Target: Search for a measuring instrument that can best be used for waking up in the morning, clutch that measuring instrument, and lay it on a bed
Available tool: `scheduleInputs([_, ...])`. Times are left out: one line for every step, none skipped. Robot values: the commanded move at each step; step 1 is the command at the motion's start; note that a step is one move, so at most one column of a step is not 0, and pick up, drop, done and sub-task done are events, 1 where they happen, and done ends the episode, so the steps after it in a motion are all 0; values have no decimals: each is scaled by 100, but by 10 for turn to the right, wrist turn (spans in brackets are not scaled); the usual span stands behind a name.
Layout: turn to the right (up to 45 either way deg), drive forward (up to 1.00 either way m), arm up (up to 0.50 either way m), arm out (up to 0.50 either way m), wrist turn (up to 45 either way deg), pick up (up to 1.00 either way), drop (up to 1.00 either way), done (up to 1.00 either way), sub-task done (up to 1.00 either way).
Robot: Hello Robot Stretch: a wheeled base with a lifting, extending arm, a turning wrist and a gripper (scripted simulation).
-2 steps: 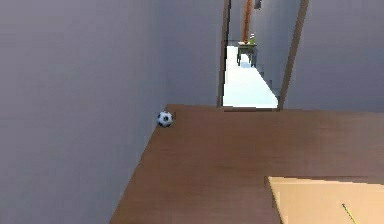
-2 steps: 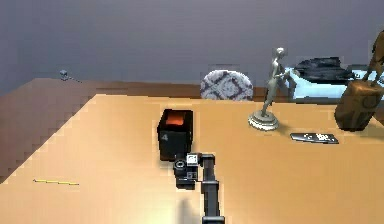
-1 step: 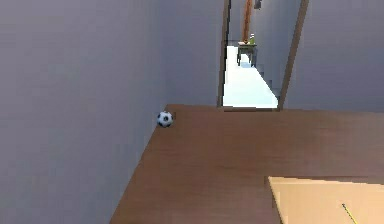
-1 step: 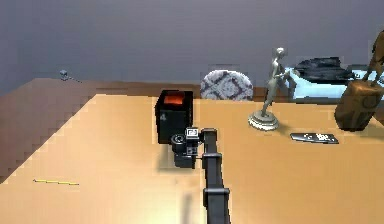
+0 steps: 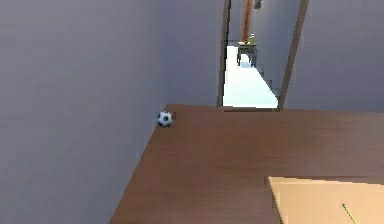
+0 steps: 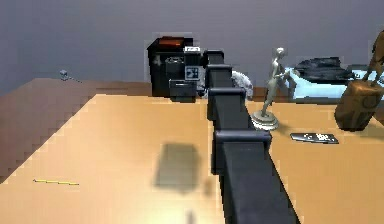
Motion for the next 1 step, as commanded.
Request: scheduleInputs([0,0,0,0,-450,0,0,0,0])
